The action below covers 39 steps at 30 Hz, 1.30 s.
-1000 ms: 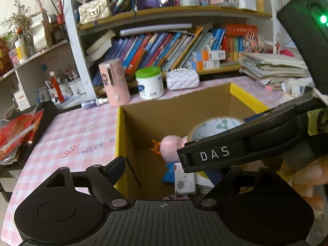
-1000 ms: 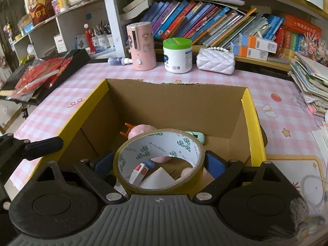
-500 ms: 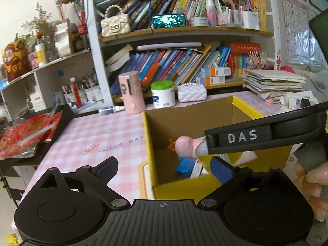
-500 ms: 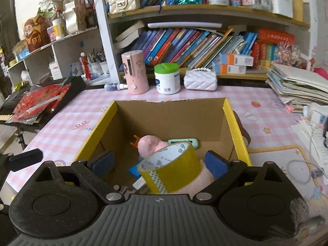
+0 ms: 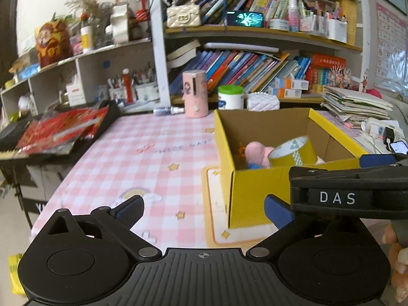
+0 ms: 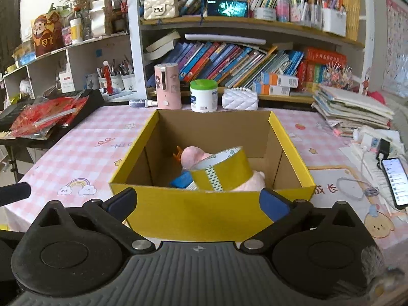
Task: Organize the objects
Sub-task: 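Lift both open tools out of the yellow box and back from it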
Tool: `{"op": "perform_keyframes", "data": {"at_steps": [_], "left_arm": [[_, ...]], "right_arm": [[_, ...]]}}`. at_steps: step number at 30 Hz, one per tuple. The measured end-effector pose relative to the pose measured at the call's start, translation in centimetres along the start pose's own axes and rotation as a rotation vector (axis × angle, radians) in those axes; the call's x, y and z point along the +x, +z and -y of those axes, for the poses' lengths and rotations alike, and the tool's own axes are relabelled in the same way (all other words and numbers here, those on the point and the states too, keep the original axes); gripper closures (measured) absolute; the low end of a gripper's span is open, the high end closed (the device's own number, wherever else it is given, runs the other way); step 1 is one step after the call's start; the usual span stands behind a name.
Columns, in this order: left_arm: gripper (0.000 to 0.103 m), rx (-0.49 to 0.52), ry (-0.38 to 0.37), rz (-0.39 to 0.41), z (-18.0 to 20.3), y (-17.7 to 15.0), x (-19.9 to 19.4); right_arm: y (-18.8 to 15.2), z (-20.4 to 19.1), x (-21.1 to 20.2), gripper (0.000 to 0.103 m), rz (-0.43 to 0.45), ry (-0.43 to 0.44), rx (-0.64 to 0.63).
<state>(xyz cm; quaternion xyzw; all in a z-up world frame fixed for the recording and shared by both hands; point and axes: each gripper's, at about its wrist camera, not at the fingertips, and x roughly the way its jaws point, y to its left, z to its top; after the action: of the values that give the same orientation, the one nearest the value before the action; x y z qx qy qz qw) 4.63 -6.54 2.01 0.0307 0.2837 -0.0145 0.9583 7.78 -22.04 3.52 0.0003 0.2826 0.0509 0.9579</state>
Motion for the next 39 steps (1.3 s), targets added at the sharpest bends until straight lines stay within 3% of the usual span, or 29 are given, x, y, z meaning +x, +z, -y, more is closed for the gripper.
{"op": "perform_keyframes", "data": {"at_steps": [19,39], "left_arm": [[0.000,-0.026,0.041,-0.046,-3.4,-3.7,-3.1],[0.000,-0.010,0.054,-0.080,-4.4,-4.7,-3.6]], "right_arm": [[-4.1,-3.0,-3.9,0.000,-0.008,-0.079,0.017],[-5.2,-4.7,-4.3,0.000,-0.036,-0.086,0.018]]}}
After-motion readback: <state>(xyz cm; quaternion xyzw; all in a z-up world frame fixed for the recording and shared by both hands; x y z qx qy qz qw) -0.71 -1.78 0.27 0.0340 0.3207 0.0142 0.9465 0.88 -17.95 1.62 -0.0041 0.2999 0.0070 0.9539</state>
